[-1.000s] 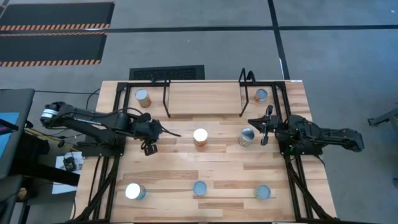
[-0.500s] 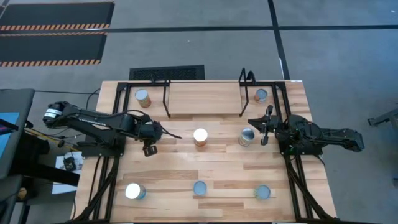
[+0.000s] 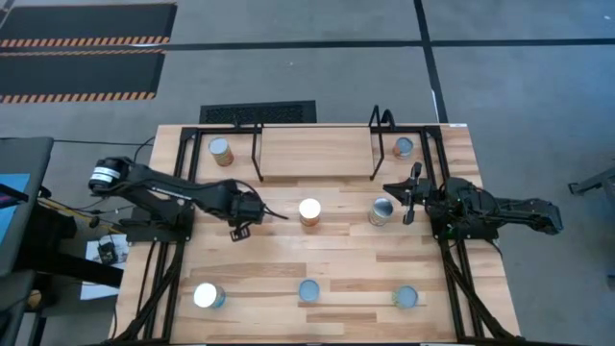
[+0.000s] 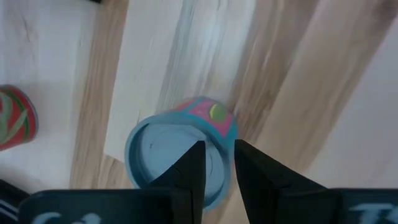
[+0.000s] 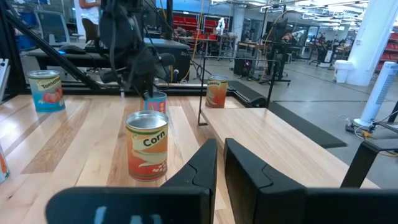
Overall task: Pick and place cans onto a shelf
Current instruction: Put the blue can on the shelf
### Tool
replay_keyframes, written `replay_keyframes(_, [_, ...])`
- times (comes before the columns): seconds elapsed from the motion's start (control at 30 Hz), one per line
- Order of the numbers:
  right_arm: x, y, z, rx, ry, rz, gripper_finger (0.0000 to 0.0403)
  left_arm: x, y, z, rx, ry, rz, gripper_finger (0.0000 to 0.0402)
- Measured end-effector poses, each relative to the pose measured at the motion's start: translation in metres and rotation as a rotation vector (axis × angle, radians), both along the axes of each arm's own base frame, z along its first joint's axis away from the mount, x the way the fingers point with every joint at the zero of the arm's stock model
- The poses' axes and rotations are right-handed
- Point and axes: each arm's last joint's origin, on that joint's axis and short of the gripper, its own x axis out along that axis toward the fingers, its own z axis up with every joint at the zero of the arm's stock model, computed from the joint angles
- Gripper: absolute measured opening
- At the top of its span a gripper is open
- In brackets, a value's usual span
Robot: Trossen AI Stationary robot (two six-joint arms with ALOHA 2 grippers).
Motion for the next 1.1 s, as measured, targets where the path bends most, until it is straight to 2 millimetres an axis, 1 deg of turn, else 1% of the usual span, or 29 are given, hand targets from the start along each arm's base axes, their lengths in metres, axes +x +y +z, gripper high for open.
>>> replay_keyframes(0.17, [0.000,0.000,0.000,0.000,0.000,0.000,0.0056,0.003,0.003,-0.006,0.002,0.031,0.012,0.0074])
replay_keyframes(0.3, [0.000,0.000,0.000,0.000,0.000,0.000,0.0056,0.003,0.003,-0.007,-0.002,0.047,-0.034,0.0069])
replay_keyframes(0.37, [0.000,0.000,0.000,0.000,0.000,0.000,0.0056,0.003,0.003,-0.007,-0.019,0.049,-0.043,0.0055])
replay_keyframes(0.47, [0.000,0.000,0.000,0.000,0.000,0.000,0.0056,0.003,0.001,-0.006,-0.054,0.058,-0.083,0.0017])
replay_keyframes(0.5, [0.000,0.000,0.000,0.000,0.000,0.000,0.0056,0.003,0.001,-0.006,-0.061,0.059,-0.095,0.0010])
replay_keyframes(0.57, [0.000,0.000,0.000,0.000,0.000,0.000,0.0056,0.005,0.000,-0.004,-0.072,0.061,-0.118,0.0006])
replay_keyframes(0.63, [0.000,0.000,0.000,0.000,0.000,0.000,0.0056,0.011,-0.004,0.003,-0.101,0.041,-0.155,0.0003])
replay_keyframes(0.77, [0.000,0.000,0.000,0.000,0.000,0.000,0.0056,0.032,-0.010,0.036,-0.162,-0.080,-0.261,0.0001])
replay_keyframes(0.9, [0.000,0.000,0.000,0.000,0.000,0.000,0.0056,0.054,-0.010,0.087,-0.141,-0.253,-0.318,0.0001])
replay_keyframes(1.0, [0.000,0.000,0.000,0.000,0.000,0.000,0.0056,0.066,0.000,0.129,-0.077,-0.384,-0.316,0.0001])
replay_keyframes(1.1, [0.000,0.000,0.000,0.000,0.000,0.000,0.0056,0.078,0.018,0.162,-0.001,-0.471,-0.288,0.0000])
